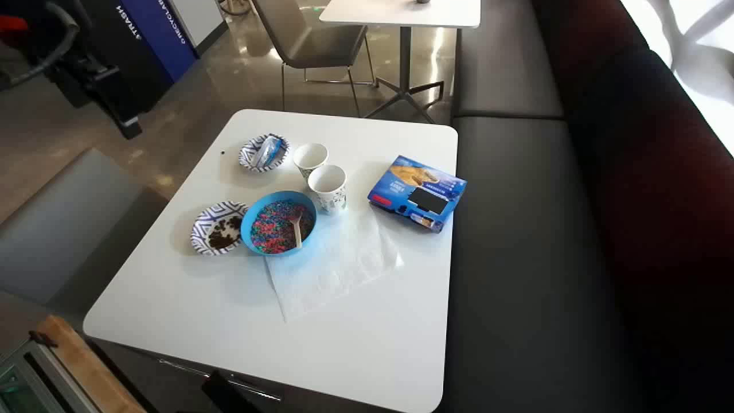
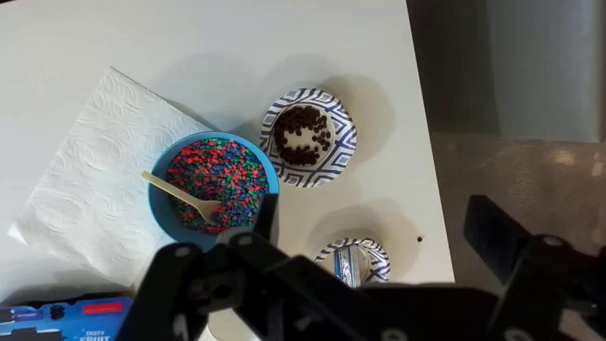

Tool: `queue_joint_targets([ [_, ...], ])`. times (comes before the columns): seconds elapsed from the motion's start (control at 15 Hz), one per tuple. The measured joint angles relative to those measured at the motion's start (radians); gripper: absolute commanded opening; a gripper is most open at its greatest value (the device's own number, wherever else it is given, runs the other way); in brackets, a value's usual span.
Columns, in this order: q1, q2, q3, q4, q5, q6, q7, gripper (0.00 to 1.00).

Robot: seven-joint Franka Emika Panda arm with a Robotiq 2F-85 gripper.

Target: Transfer a spoonful of contents from the blue bowl onto the paper towel

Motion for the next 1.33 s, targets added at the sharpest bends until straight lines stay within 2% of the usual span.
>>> queue_joint_targets([
  [0.6, -0.001, 0.000, 0.000, 0.000, 0.000, 0.000, 0.000, 1.00],
  [0.8, -0.010, 0.013, 0.010, -0.004, -0.040, 0.025, -0.019, 1.00],
  [1.07, -0.025, 0.097, 0.011, -0.033, -0.173, 0.173, -0.118, 1.00],
  [1.33, -0.052, 0.246, -0.005, -0.060, -0.299, 0.345, -0.271, 1.00],
])
